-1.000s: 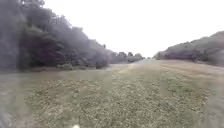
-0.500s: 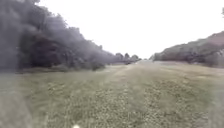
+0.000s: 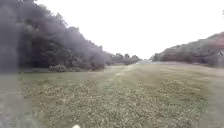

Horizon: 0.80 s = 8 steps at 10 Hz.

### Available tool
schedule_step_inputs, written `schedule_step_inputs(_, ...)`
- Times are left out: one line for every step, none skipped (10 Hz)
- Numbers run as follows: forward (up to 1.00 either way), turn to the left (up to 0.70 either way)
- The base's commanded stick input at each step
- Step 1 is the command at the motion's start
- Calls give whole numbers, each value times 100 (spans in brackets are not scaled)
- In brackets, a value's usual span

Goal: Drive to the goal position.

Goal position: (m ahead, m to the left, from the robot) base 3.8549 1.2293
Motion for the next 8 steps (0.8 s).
schedule_step_inputs(60, 0)
schedule_step_inputs(60, -1)
schedule_step_inputs(60, -8)
schedule_step_inputs(60, -11)
schedule_step_inputs(60, -13)
schedule_step_inputs(60, -13)
schedule_step_inputs(60, -13)
schedule_step_inputs(60, -12)
